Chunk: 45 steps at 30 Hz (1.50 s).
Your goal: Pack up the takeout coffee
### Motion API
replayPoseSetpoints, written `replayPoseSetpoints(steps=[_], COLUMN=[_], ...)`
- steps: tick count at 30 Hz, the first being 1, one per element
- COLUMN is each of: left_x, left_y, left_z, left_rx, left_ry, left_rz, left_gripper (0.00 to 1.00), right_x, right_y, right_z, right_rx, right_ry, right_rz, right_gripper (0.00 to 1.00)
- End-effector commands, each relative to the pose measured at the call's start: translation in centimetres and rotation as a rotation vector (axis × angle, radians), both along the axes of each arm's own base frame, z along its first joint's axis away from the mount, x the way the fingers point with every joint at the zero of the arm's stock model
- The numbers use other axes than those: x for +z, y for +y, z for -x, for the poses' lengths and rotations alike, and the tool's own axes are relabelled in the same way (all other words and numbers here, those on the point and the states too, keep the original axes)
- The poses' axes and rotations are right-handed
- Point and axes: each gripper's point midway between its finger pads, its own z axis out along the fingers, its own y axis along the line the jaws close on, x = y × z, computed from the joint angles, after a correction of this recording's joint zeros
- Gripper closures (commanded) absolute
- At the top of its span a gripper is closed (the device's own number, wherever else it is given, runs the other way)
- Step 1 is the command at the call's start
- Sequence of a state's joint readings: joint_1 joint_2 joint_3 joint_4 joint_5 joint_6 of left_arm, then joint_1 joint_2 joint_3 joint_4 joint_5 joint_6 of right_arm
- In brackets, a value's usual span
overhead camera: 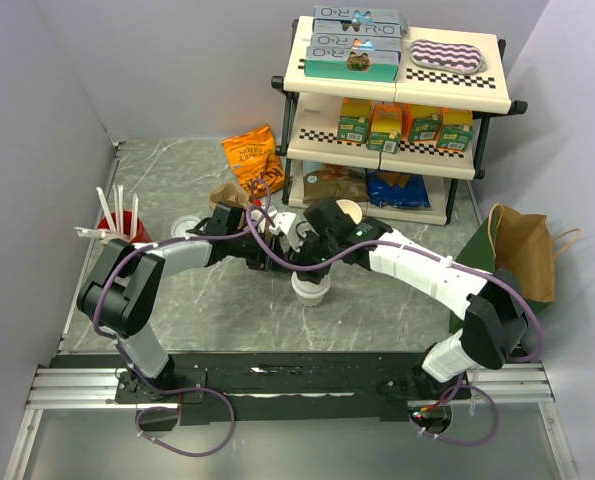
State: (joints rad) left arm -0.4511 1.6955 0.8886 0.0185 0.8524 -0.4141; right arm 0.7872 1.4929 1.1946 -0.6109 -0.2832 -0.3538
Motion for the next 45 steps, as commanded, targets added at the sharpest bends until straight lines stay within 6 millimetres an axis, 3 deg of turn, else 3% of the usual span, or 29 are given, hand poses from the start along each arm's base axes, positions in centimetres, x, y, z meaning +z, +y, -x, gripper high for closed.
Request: replayPoseSetpoints(steps=[1, 11, 14, 22, 34, 45], left_x=[1.4, 1.8, 3.2, 6.8, 5.2, 5.7], left_y=[-0.6, -0.3, 0.3, 0.3, 0.5, -2.0], left_z=[-0.7, -1.1, -1.5, 1.2, 4.3, 4.2], left_rx=[-0.012, 0.003, 0.025, -0.116, -0.197, -0.103], left_ry=[-0.024, -0.025, -0.041, -0.071, -0.052, -0.035], left_rz=[0.043, 0.06, 0.115, 0.281, 0.285, 0.307], left_gripper=[0.27, 0.27, 0.25, 0.15, 0.11, 0.08], right_x=[0.0, -1.5, -1.8, -1.3, -0.7, -0.8], right_y=[0.4, -0.6, -0.8, -1.3, -0.8, -1.0], right_z=[0.1, 0.3, 0.2, 0.1, -0.2, -0.6], right_rx=[0.031, 0.031, 0.019, -0.008, -0.037, -0.112], right_ry=[-0.048, -0.067, -0.072, -0.089, -0.051, 0.001], right_rz=[0.007, 0.05, 0.057, 0.05, 0.026, -0.009], right_gripper=[0.48, 0.48, 0.48, 0.49, 0.49, 0.49])
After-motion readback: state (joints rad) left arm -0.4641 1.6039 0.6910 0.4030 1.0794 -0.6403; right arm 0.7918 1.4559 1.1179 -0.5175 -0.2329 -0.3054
